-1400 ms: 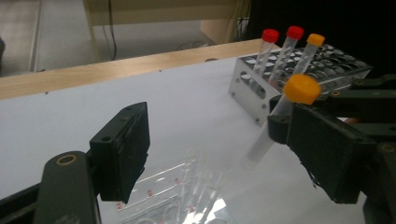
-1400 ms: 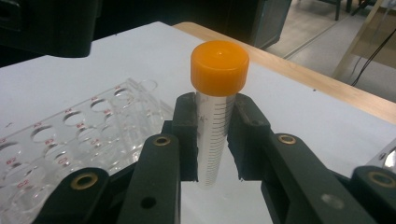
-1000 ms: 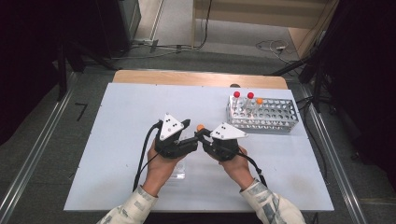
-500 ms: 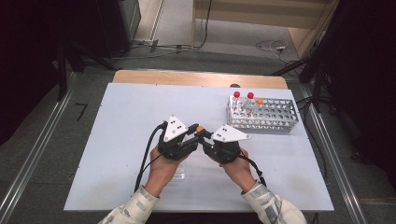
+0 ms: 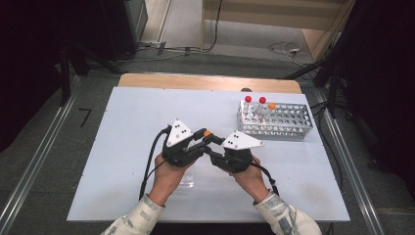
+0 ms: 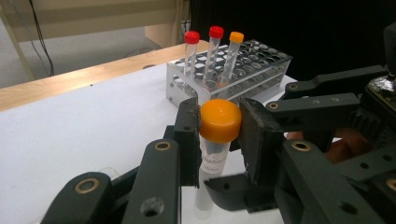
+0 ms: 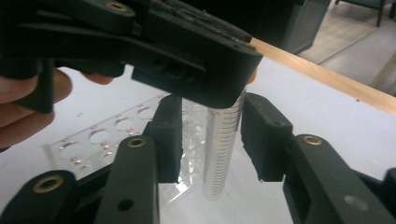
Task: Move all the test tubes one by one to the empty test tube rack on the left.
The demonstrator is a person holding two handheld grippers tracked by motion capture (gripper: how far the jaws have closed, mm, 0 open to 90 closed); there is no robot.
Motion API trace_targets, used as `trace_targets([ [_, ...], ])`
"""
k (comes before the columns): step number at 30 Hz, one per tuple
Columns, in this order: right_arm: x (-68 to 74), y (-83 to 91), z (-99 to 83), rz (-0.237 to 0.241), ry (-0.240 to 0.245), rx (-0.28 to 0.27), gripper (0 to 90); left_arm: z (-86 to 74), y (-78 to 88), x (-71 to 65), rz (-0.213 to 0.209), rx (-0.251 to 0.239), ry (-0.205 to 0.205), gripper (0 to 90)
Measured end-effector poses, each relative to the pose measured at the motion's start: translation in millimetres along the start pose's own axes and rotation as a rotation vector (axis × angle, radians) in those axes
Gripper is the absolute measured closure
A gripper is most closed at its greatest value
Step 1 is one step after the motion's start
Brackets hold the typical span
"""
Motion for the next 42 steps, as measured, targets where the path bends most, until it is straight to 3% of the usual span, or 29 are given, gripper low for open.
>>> trace_targets([
  [4,1.5,2.3,2.9,0.024,0.005,-0.011,46.9,4.7,6.1,-0.3,-0.002,-0.017,-0.001,70.4],
  [13,4.0,5.2,6.3,0.032,0.004,-0.014,34.9,14.7,20.3,8.1,0.009,-0.026,0.023,70.5],
  [20,-3.9,7.5,4.5,0.006,-0.014,-0.017,34.9,23.1,32.1,15.0,0.026,-0.015,0.022,70.5],
  [28,-9.3,7.6,2.3,-0.014,-0.03,-0.01,35.0,29.0,42.2,30.0,0.056,-0.019,0.047,70.5],
  [33,-10.4,7.5,1.8,-0.016,-0.032,-0.007,35.0,31.6,46.6,36.1,0.08,-0.028,0.051,70.5],
  [36,-10.5,7.3,1.6,-0.016,-0.031,-0.007,35.2,32.3,47.5,38.5,0.121,-0.046,0.034,70.5],
  [39,-10.4,6.9,1.4,-0.019,-0.027,-0.006,35.3,29.2,42.8,41.1,0.187,-0.06,-0.009,70.4],
  [42,-10.9,6.2,0.5,-0.024,-0.026,0.0,35.6,24.7,34.7,46.2,0.2,-0.062,-0.001,70.5],
])
Point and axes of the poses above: each handheld gripper's, and its own axes: y roughly backward along the jaws, z roughly out of its top, x roughly to its left, the point moved 2 cm from there along -y, roughly forward along the jaws, and after that the axes turned 12 degrees about y, right-handed, at the moved point
